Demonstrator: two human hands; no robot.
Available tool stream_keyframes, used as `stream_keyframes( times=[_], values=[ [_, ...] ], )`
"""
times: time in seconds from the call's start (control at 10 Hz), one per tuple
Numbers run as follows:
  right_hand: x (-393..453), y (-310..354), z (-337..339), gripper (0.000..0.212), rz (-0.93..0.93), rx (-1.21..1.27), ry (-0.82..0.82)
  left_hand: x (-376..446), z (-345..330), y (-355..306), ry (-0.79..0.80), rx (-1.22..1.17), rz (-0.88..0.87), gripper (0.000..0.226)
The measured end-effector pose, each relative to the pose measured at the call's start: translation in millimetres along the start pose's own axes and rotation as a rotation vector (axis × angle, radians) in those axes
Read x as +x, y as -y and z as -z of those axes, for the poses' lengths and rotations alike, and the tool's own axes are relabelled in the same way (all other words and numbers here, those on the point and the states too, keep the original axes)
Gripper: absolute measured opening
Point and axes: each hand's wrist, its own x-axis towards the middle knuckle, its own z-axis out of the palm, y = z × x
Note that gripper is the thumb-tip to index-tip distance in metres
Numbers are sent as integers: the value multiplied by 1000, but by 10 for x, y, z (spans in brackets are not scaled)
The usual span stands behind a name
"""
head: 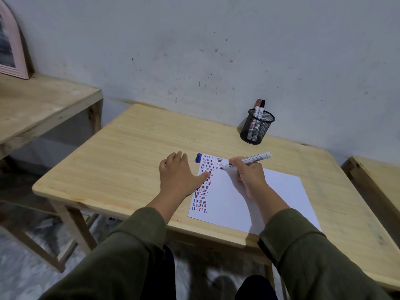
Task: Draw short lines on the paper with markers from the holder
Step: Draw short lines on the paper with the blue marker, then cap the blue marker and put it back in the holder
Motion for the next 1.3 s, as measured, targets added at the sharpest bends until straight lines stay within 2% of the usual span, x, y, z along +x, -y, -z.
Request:
stream_keyframes(
  times=[0.1, 0.2, 0.3, 0.4, 0.6, 0.7, 0.8, 0.9, 1.3],
  values=[
    [-11, 0, 5, 4, 2, 28, 5, 6, -7, 0, 1, -5, 4, 100],
    [-10, -1, 32, 9, 13, 140, 27, 25, -16, 7, -7, -71, -10, 93],
    [-47, 16, 76, 11, 24, 316, 125, 60, -13, 10, -85, -204, -65, 71],
    [-64, 25, 110, 16, 35, 409, 218, 114, -1, -25, -101, -216, -140, 50],
    [-57, 152, 165, 13, 135, 317, 229, 278, -3, -125, -148, -184, -141, 31],
    [-92, 321, 197, 20, 205, 271, 223, 321, 79, -295, -155, -629, 25, 16],
    [-142, 496, 216, 21, 270, 206, 212, 333, 300, -527, -68, -1191, 259, 11],
    [-174, 649, 253, 22, 327, 187, 217, 400, 457, -681, 18, -1417, 332, 14],
    [-213, 915, 370, 21, 405, 157, 238, 350, 723, -1033, 159, -1521, 243, 13]
  ],
)
